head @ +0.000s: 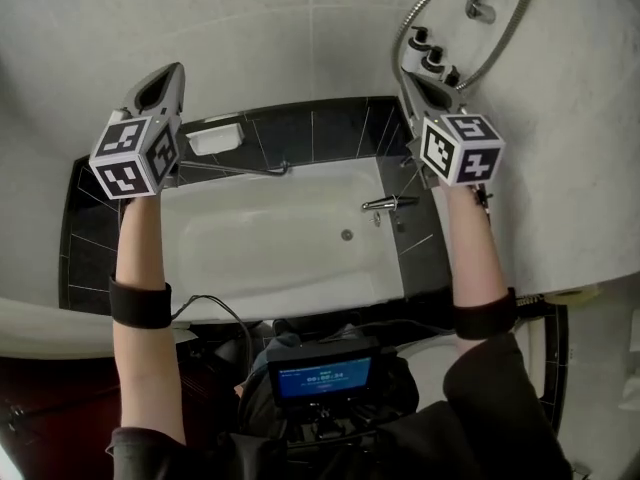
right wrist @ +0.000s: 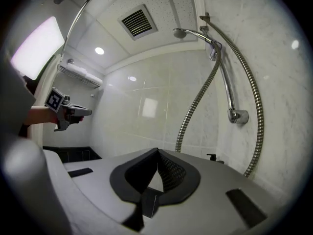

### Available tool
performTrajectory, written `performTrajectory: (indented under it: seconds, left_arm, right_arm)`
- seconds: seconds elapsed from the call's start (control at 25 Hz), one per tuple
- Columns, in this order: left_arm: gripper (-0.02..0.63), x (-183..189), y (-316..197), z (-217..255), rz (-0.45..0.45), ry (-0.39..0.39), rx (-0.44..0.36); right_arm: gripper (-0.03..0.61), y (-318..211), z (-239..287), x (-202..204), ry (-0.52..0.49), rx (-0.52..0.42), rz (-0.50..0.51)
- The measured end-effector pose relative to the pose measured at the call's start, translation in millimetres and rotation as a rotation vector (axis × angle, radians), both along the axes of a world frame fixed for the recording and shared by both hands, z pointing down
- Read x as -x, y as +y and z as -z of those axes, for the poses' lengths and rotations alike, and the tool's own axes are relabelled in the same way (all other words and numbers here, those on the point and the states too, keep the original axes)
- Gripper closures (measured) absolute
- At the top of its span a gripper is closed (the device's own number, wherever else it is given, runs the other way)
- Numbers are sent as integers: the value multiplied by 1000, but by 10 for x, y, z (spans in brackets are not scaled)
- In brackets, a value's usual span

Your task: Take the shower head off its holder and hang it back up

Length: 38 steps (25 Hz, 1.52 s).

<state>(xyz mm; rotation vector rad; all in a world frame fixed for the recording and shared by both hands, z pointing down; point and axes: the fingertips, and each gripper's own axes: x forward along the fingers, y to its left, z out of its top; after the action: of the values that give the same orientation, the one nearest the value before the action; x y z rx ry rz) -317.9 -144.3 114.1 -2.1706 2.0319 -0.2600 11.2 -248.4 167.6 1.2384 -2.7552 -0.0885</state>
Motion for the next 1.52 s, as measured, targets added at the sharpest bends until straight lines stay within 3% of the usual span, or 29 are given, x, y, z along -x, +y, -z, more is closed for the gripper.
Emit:
performTrajectory:
  seconds: [0.2, 0.4, 0.64, 0.92, 1.04, 1.52]
  left_arm:
    - [614, 231, 250, -612, 35, 151, 67]
    - [614, 432, 544, -1083, 88, 209, 118]
    - [614, 463, 730, -1274, 107, 247, 109]
    - [614, 424, 780, -1471, 110, 236, 126]
    - [614, 406, 1068, -1560, 136, 238, 167]
    - [614, 157, 812, -1209, 68, 204, 134]
  right_arm:
    - [577, 113, -314, 147, 11, 45, 23]
    - [577, 254, -569, 205, 30, 75, 44]
    - [578, 299, -750, 129, 23, 99, 33]
    - [578, 318, -858, 104, 27, 105, 21]
    - [578, 459, -971, 147, 29, 137, 32]
    - [575, 257, -783, -184, 27, 89, -38]
